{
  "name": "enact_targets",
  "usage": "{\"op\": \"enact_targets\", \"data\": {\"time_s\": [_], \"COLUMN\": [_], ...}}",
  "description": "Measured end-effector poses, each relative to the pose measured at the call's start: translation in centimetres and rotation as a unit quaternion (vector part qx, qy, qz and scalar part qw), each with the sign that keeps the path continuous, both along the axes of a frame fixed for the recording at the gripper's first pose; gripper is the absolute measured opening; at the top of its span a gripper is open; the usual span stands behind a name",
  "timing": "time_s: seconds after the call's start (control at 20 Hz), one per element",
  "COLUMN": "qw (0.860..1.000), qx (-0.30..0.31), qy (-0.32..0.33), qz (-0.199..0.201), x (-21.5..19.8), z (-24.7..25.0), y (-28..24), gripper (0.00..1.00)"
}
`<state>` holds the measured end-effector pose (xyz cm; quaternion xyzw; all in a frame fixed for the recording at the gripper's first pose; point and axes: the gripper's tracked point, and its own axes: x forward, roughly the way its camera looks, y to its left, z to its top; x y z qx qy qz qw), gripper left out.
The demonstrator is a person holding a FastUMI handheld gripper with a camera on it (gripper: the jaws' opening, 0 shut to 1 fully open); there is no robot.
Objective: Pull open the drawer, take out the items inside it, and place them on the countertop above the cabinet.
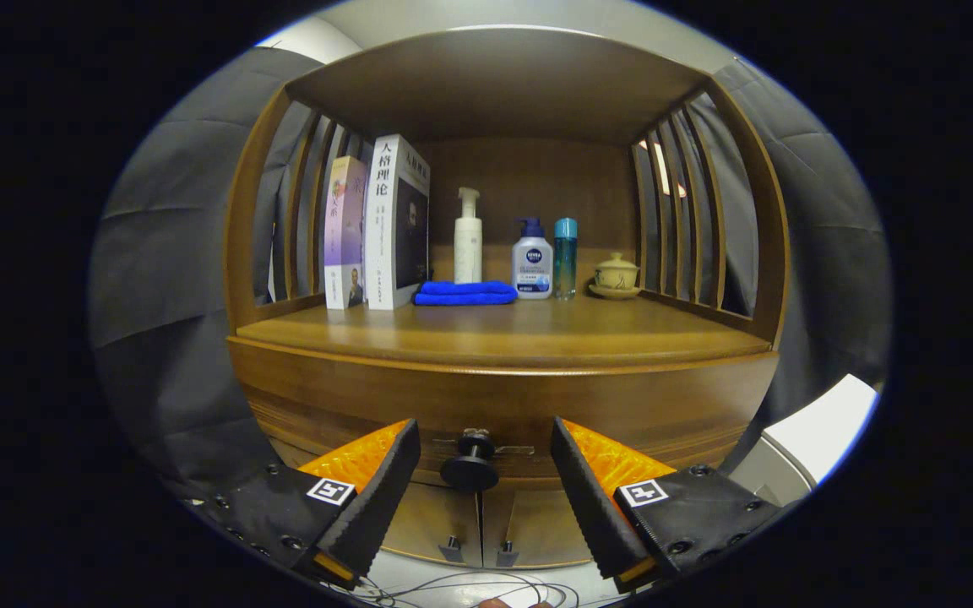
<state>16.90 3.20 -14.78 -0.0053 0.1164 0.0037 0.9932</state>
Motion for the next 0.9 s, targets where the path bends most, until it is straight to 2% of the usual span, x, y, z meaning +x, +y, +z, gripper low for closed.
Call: {"op": "enact_targets", "data": {"time_s": [0.5,0.9], "qw": [1.0,0.999], "qx": [-0.018,-0.02], "qy": [0.025,0.026], "qz": [-0.008,-0.005], "x": [2.0,2.5], "z": [-3.4,-3.8], "y": [0.6,1.0], "gripper": [0.96,0.43]}}
